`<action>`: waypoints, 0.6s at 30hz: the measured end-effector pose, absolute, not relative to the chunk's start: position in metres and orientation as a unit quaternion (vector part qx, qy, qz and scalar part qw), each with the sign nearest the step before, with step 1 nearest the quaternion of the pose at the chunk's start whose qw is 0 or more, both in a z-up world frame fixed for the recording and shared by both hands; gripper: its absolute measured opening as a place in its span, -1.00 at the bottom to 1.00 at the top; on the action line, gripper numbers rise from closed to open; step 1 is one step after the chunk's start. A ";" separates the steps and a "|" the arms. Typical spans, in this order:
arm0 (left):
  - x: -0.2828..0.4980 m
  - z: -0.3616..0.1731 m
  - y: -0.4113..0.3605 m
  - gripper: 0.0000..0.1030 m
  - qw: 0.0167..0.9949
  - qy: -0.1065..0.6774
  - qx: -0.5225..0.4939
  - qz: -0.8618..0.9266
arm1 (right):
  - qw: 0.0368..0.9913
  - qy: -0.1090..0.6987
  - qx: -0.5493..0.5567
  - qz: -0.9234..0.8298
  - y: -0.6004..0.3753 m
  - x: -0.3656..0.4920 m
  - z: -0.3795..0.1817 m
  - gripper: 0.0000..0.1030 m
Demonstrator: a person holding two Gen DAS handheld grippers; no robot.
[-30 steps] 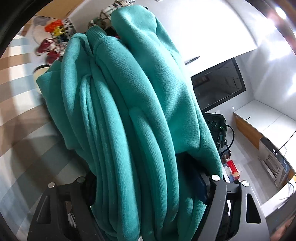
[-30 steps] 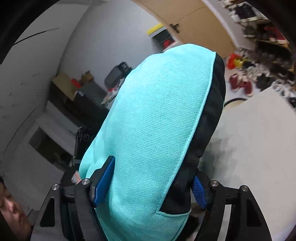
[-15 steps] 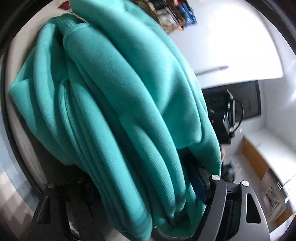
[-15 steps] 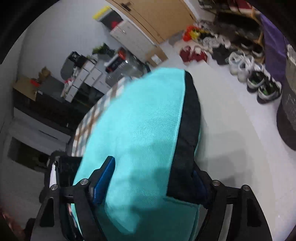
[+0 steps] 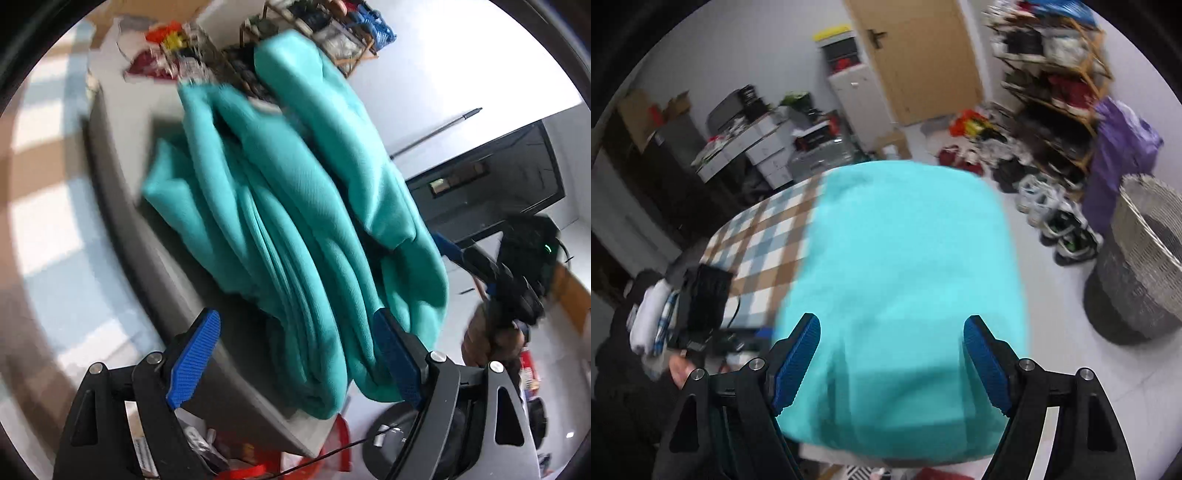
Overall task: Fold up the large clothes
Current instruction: 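Lower the hoodie bundle onto the grey bench with both grippers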
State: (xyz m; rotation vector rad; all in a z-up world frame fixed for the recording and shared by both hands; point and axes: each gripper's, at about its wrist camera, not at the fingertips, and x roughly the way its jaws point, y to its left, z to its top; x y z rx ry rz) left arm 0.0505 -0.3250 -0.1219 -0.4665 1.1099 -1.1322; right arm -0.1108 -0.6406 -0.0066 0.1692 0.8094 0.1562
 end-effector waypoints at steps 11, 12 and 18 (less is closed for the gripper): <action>0.046 -0.046 -0.337 0.58 0.751 0.431 -0.155 -0.475 | 0.845 0.519 0.104 0.080 -0.582 -0.081 -0.103 -0.28; 0.024 -0.065 -0.337 0.58 0.747 0.431 -0.158 -0.481 | 0.847 0.513 0.112 0.084 -0.585 -0.083 -0.106 -0.28; 0.063 -0.094 -0.392 0.58 0.697 0.496 -0.107 -0.507 | 0.868 0.477 0.110 0.084 -0.583 -0.097 -0.113 -0.29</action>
